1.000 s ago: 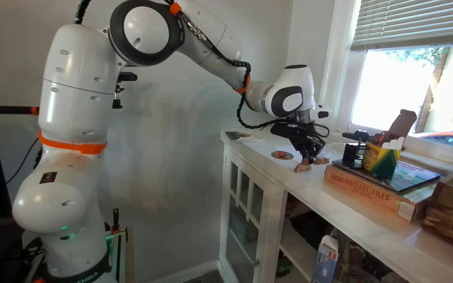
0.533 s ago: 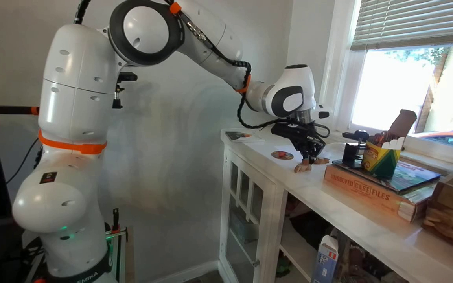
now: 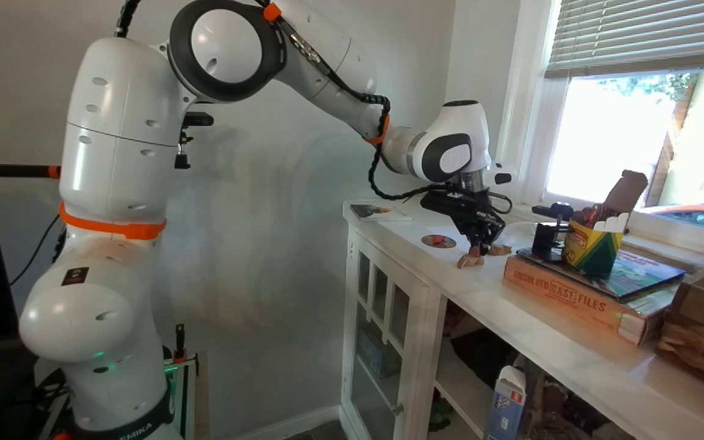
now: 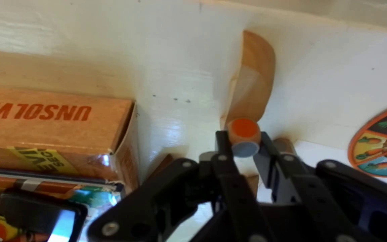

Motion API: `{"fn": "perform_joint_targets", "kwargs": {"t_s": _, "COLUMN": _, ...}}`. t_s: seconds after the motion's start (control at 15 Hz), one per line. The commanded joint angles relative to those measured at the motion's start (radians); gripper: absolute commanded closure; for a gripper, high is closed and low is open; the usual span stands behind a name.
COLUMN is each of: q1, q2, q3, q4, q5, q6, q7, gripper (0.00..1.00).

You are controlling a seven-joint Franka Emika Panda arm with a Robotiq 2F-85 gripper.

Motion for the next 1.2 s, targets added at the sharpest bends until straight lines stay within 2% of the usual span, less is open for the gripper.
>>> {"fn": "perform_joint_targets", "kwargs": {"t_s": 0.0, "q1": 0.004, "q2": -0.029, "q3": -0.004, "q4": -0.03, "q5": -0.015, "q6": -0.02, "q7": 0.028, "gripper": 0.94}}
{"fn": "perform_joint_targets", "kwargs": {"t_s": 1.13, "q1": 0.004, "q2": -0.036, "q3": -0.008, "q4": -0.042, "q5": -0.021, "q6": -0.025, "q7": 0.036, "gripper": 0.94}}
